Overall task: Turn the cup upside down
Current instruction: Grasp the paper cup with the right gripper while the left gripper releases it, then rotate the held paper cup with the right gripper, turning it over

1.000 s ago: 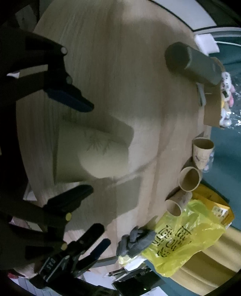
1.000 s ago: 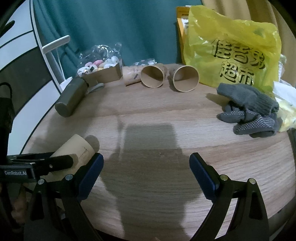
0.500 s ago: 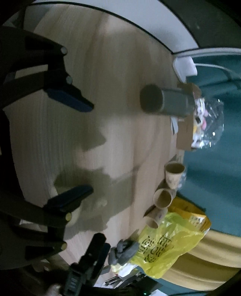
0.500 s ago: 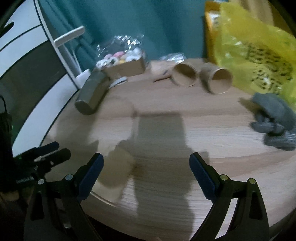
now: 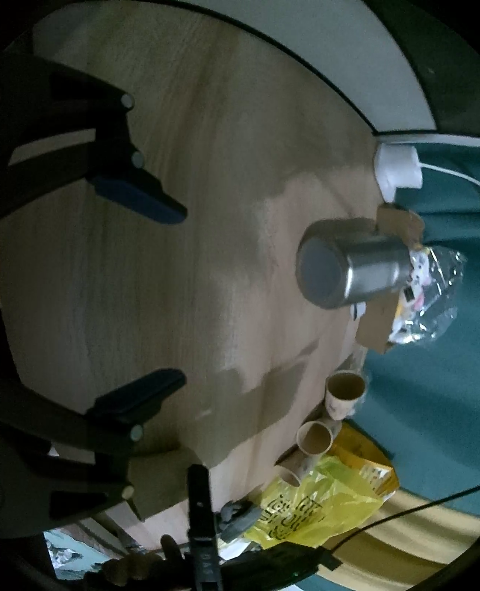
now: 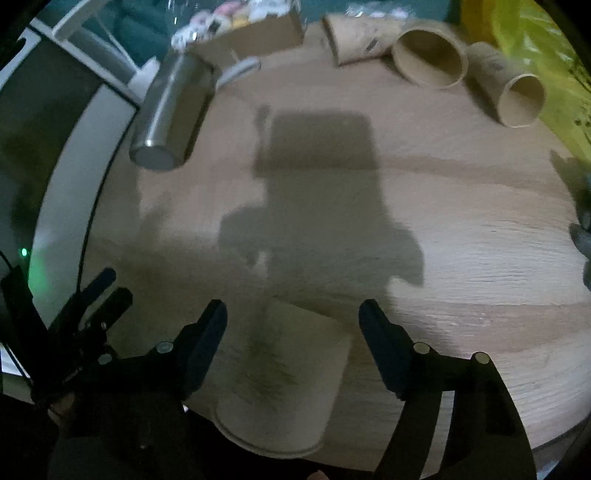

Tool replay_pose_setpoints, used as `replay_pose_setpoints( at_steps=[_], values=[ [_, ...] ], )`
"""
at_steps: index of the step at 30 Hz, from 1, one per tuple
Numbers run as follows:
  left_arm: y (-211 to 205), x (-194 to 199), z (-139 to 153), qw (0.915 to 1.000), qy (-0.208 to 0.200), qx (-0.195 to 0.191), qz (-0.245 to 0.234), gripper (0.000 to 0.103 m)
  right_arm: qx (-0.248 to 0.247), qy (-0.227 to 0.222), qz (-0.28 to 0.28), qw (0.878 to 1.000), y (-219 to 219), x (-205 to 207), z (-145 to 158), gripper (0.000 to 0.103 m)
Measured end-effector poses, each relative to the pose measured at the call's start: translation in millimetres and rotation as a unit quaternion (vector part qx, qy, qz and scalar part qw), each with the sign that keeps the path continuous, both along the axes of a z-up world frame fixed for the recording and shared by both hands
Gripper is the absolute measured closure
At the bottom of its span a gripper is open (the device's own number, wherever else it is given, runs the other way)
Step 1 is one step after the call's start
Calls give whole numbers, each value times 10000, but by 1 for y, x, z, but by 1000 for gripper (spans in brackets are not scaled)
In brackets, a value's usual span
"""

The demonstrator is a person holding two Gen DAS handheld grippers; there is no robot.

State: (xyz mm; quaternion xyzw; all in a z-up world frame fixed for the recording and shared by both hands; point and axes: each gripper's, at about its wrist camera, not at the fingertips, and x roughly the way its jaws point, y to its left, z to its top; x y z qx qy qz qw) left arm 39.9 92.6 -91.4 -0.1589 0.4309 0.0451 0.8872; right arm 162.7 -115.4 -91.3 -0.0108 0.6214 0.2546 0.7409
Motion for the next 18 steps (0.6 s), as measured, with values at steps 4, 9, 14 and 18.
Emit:
replay_pose_setpoints(
  at_steps=[4, 9, 14, 18],
  values=[
    [9, 2, -5, 9999, 66, -76, 20, 21, -256, 219, -10, 9994, 5, 4, -13, 31],
    [12, 8, -9, 9998, 95, -145, -35, 21, -320, 350, 47, 9989, 7, 5, -20, 40],
    [12, 9, -6, 9996, -11, -260, -83, 21, -165, -136, 114, 9997, 6, 7, -4, 41],
    [9, 9, 2, 9998, -92, -174, -61, 21, -183, -1333, 315, 9904, 10, -6, 22, 41]
  ],
)
